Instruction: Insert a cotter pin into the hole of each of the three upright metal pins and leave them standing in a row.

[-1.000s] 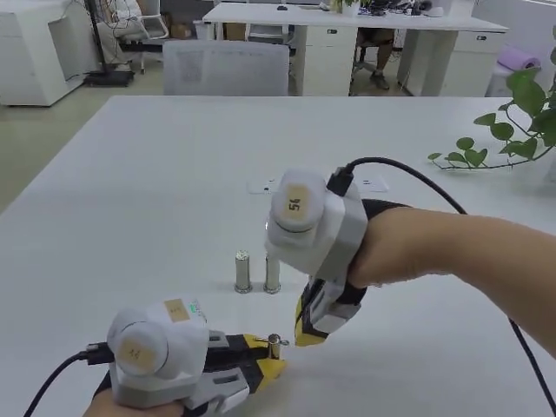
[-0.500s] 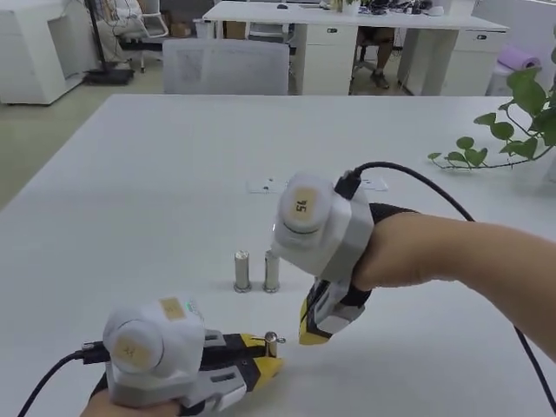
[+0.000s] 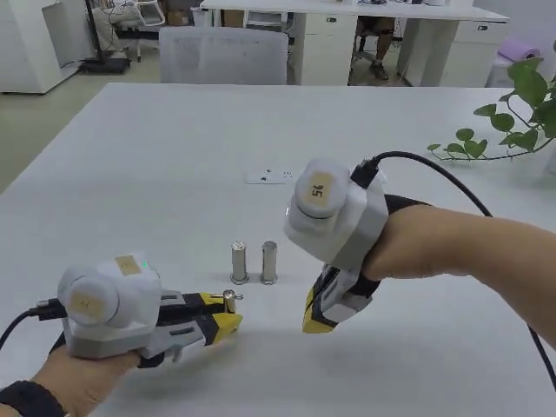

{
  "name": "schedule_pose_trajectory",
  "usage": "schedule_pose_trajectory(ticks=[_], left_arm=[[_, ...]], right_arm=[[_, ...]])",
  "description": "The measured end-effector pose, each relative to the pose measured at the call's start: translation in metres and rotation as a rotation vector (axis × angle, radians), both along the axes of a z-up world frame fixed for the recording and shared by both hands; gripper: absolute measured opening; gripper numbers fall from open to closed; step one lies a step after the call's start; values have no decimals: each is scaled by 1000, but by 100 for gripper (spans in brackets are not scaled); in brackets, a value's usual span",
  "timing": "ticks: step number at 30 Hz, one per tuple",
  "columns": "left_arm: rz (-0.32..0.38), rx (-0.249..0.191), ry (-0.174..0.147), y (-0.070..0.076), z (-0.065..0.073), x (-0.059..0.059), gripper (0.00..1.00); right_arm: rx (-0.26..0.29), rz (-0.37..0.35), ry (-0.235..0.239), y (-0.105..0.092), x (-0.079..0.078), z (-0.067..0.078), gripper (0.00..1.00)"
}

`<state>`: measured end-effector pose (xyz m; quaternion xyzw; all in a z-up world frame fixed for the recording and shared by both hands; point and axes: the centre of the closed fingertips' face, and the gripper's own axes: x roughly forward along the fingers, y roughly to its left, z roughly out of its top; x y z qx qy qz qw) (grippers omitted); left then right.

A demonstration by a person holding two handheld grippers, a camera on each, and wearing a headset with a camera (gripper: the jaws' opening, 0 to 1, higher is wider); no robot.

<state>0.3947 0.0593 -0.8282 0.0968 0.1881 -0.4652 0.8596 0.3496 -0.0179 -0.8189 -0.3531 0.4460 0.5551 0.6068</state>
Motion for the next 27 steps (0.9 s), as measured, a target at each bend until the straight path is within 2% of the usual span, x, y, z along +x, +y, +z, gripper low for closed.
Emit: schedule_pose_trajectory(ticks=[10,16,27], left_arm=[[1,5,16,3,-8,12,6],[12,12,15,3,-10,11,6],[13,-11,16,2,-10,8,7]], right_arm=[[2,-15,4,-5,2,-4,3],[4,-20,8,-6,2,-5,3],[8,-22,9,-4,1,-7,3]])
